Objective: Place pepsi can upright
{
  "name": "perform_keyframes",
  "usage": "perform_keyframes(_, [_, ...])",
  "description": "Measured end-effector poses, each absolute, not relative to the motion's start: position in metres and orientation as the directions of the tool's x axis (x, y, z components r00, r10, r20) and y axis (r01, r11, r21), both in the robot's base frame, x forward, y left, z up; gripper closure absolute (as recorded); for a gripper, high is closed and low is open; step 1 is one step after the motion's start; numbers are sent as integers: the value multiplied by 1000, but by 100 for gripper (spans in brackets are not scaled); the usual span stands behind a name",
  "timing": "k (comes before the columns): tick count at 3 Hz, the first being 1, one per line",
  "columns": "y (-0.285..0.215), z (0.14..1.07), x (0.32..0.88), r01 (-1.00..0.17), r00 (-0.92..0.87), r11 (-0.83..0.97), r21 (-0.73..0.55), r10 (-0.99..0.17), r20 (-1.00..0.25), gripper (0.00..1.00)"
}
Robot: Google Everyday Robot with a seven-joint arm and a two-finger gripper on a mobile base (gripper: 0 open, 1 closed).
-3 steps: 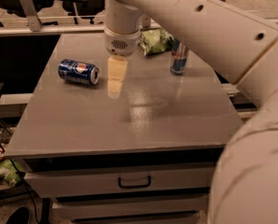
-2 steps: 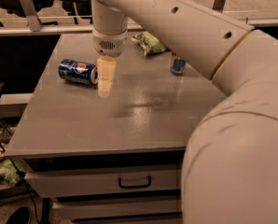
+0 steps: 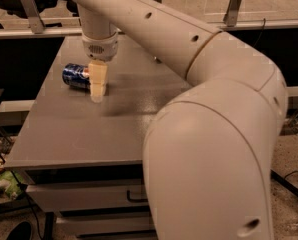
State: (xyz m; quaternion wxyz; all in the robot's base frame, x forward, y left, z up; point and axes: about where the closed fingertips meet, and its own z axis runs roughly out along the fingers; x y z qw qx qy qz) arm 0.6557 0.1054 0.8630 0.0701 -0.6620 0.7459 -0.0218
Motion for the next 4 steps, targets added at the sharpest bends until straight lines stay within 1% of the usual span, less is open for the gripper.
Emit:
perform_keyframes(2, [141, 852, 671, -984, -126, 133, -116, -989, -72, 0])
perform_keyframes(3, [150, 851, 674, -985, -131, 139, -103, -988, -83, 0])
perform_keyframes(4, [159, 851, 674, -985, -137, 145, -90, -986, -96, 16])
